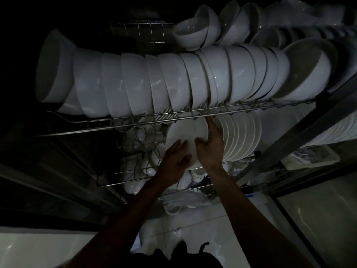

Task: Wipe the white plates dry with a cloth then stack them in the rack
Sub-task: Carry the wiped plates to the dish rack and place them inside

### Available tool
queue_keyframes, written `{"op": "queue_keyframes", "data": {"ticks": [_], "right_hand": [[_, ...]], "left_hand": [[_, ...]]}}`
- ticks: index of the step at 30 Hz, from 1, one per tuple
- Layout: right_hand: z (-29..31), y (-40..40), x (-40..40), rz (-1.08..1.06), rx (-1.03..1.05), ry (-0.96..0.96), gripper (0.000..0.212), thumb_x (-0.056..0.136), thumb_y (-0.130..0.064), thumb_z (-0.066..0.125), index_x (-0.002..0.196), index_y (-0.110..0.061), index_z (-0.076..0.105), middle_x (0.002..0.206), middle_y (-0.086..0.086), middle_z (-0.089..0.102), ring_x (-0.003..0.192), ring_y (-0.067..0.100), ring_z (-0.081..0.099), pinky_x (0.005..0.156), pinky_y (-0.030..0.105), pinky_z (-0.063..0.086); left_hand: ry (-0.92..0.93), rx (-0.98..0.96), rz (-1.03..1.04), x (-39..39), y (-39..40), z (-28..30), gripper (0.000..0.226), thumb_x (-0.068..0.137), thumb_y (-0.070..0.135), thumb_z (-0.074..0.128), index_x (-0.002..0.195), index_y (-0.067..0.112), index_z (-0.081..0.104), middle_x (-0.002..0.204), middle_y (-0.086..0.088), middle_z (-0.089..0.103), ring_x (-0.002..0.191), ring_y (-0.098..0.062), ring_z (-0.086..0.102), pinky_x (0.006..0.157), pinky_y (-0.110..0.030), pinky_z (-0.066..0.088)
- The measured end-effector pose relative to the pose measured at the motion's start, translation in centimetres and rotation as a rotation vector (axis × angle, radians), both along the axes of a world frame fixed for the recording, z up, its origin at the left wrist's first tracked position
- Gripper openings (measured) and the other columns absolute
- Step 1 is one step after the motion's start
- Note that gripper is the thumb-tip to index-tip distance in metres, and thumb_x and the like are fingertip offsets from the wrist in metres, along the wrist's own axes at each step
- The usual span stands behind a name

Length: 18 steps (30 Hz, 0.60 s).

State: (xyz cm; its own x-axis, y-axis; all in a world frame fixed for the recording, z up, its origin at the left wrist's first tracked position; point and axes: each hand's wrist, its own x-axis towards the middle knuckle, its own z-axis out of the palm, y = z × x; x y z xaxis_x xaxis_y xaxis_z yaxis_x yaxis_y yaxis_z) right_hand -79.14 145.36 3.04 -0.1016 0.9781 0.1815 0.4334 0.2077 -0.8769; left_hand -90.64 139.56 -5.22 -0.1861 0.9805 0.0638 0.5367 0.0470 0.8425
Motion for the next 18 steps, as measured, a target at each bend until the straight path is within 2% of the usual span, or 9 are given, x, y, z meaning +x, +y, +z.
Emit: {"op": "queue_keyframes", "data": {"ticks": [4,6,10,14,18], "right_hand": [[-0.7,0.2,0.0,-0.010,0.042,-0.124,0.082,0.080,0.001,0.067,0.151,-0.030,0.040,0.157,0.010,0.033,0.121,0.011,0.038,0.080,0.009,0.030],[-1.0,0.2,-0.1,-0.020,0.072,-0.132,0.084,0.078,0.000,0.067,0.150,-0.032,0.039,0.158,0.005,0.029,0.132,0.013,0.035,0.086,0.014,0.034],[-1.6,-0.3,-0.3,-0.009,0.141,-0.183,0.087,0.077,-0.002,0.069,0.152,-0.030,0.035,0.159,0.010,0.023,0.146,0.030,0.027,0.106,0.035,0.040],[-1.7,-0.2,-0.4,-0.017,0.158,-0.387,0.088,0.078,-0.015,0.072,0.155,-0.020,0.030,0.157,0.020,0.022,0.142,0.040,0.026,0.113,0.043,0.025],[-1.5,-0.7,-0.2,-0.052,0.238,-0.517,0.085,0.077,-0.020,0.071,0.152,-0.012,0.034,0.155,0.024,0.028,0.131,0.041,0.034,0.109,0.047,0.029]], "left_hand": [[0.024,0.007,0.025,-0.3,-0.2,-0.3,0.052,0.100,0.015,0.058,0.149,0.005,0.041,0.159,-0.015,0.031,0.152,-0.026,0.019,0.123,-0.041,0.023],[0.059,0.016,0.025,-0.5,-0.2,-0.5,0.052,0.101,0.018,0.058,0.149,0.008,0.042,0.159,-0.013,0.032,0.152,-0.024,0.019,0.123,-0.037,0.020],[0.108,0.006,0.014,-1.0,-0.5,-0.9,0.051,0.102,0.021,0.054,0.149,0.007,0.041,0.158,-0.014,0.035,0.152,-0.026,0.020,0.121,-0.046,0.024],[0.143,0.028,-0.002,-1.4,-1.0,-1.1,0.049,0.102,0.018,0.053,0.147,0.002,0.044,0.154,-0.017,0.041,0.150,-0.029,0.025,0.119,-0.049,0.029],[0.146,-0.003,0.022,-1.3,-1.0,-1.1,0.050,0.104,0.019,0.052,0.151,0.007,0.039,0.159,-0.015,0.033,0.152,-0.025,0.020,0.121,-0.045,0.024]]}}
